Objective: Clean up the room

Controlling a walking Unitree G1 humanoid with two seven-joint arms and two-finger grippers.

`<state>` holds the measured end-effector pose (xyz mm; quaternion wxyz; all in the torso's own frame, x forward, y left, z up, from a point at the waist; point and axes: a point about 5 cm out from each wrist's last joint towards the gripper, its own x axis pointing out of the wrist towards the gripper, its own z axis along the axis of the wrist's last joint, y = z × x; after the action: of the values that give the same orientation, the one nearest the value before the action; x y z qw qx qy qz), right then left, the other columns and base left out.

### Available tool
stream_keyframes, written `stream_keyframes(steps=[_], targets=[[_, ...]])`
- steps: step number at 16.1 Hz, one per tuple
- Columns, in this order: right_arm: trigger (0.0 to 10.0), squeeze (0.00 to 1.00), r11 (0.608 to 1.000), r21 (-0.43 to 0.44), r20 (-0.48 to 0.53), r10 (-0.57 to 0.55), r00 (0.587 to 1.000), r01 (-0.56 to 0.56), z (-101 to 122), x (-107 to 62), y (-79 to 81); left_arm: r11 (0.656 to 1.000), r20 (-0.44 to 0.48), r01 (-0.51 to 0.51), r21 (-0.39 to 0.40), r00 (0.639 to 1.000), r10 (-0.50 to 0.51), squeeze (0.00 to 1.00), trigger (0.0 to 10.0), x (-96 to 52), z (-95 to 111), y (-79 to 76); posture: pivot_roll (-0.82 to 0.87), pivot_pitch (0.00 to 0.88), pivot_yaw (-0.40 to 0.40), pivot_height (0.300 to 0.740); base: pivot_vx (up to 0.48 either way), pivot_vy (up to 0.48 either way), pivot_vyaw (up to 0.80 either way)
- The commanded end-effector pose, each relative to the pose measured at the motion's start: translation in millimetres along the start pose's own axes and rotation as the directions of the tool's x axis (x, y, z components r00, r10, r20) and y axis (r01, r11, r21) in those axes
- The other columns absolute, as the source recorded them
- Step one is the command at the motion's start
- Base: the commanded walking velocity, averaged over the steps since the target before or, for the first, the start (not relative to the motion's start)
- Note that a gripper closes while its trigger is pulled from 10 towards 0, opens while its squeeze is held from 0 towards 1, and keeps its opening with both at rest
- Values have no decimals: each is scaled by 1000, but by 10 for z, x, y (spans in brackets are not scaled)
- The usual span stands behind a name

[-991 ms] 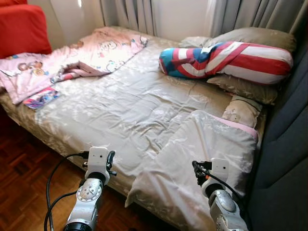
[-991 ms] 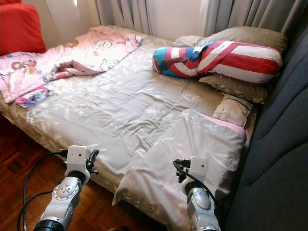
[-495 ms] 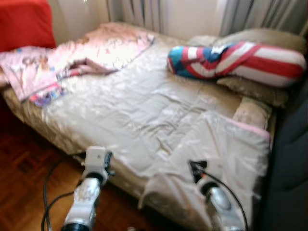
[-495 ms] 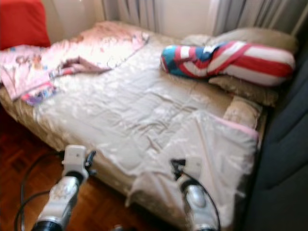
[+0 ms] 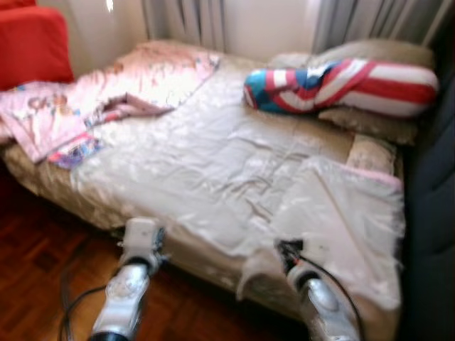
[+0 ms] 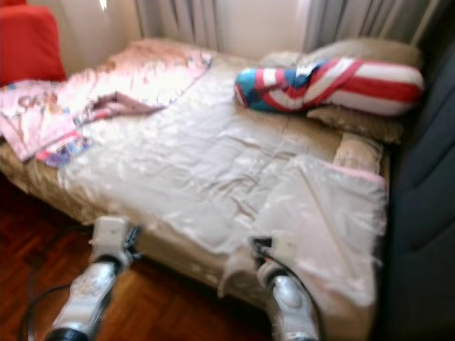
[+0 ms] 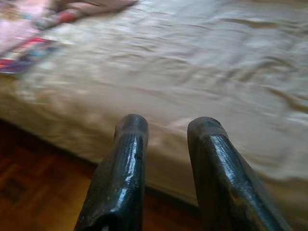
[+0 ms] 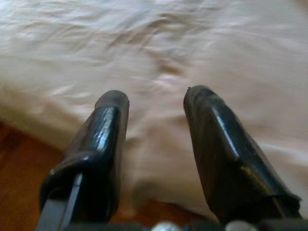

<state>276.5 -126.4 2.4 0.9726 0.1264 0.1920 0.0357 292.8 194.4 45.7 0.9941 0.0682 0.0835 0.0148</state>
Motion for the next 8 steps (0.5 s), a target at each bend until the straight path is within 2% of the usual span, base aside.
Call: stream_keyframes(steps=[1,5,7,8], targets=[[10000,0,999,5,-23,-36,999,36,-44,-27,-110,1000,1,14,-4,1000,-14,0,10000,3,9,-67,-4,93,12,740,0,480,0],[10000,0,997,48,-40,-62,997,64,-68,-23,-154,1000,-1,13,-21,1000,-13,0,10000,23,29,-45,-2,82,17,740,0,480,0],[10000,0,988,99,-84,-107,991,115,-139,-36,-237,999,0,18,-31,1000,-18,0,10000,56,61,-12,0,80,17,740,0,480,0],[10000,0,981,124,-118,-133,984,148,-193,-53,-293,999,0,22,-31,1000,-22,0,10000,63,70,-7,1,81,17,740,0,480,-800]])
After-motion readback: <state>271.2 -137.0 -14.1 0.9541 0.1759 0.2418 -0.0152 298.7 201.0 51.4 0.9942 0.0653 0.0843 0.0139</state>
